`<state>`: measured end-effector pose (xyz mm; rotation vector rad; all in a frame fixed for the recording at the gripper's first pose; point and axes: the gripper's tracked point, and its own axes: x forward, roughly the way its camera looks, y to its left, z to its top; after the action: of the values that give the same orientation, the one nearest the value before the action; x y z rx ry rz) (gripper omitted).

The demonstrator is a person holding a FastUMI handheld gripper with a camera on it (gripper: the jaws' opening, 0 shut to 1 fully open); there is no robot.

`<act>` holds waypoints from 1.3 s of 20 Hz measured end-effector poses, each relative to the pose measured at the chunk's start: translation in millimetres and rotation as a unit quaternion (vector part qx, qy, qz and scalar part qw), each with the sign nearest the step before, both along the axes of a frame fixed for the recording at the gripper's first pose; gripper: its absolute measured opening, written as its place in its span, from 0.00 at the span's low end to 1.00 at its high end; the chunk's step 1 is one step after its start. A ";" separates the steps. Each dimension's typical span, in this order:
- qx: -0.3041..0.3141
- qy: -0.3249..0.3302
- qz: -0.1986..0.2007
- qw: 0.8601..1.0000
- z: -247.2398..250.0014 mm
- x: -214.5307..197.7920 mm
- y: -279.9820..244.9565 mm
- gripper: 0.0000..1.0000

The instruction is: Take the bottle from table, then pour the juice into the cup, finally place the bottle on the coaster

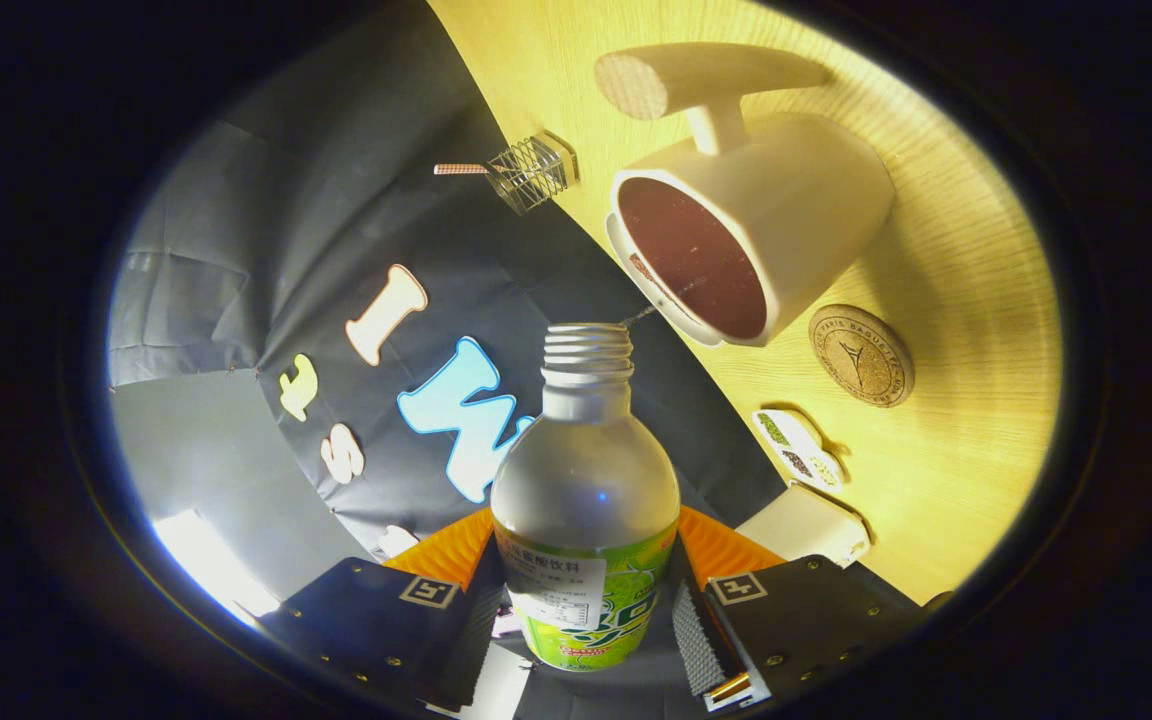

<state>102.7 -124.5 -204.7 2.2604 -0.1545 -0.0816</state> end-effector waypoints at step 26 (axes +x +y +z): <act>-0.287 0.052 0.062 0.954 -51.1 -22.7 34.5 0.76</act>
<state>80.0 -90.0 -255.8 1.6746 0.0211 -0.0767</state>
